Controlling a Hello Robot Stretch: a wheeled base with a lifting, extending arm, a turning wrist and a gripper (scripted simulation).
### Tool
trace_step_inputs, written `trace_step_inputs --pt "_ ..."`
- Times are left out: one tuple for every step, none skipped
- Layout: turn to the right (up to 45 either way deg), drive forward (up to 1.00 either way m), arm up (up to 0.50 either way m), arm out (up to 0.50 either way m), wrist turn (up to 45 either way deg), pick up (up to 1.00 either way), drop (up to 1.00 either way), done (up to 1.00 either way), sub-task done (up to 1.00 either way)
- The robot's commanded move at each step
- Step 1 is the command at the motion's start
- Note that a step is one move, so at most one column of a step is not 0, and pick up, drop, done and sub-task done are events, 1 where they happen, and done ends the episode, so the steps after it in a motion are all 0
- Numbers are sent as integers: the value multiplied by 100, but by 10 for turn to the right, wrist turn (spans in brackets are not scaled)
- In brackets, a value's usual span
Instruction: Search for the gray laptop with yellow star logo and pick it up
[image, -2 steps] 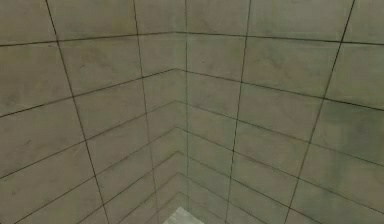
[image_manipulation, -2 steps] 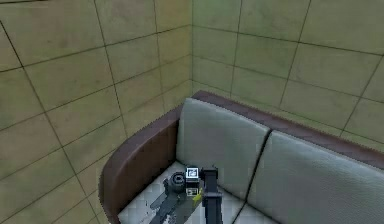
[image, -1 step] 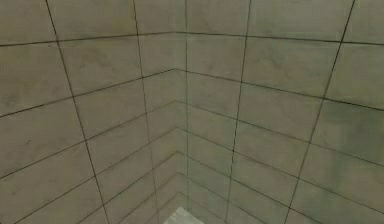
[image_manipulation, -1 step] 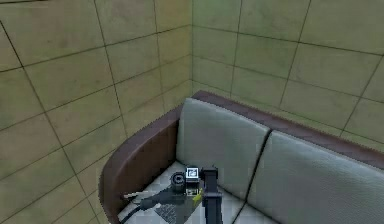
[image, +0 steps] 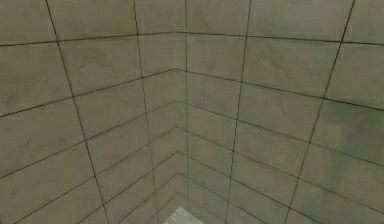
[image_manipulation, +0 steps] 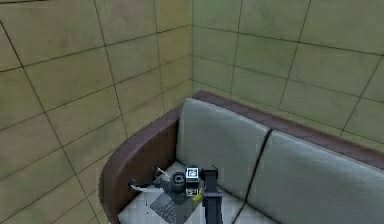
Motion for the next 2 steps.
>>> trace_step_inputs --pt "0 0 0 0 330 0 0 0 0" --pt "0 0 -30 0 0 0 0 0 0"
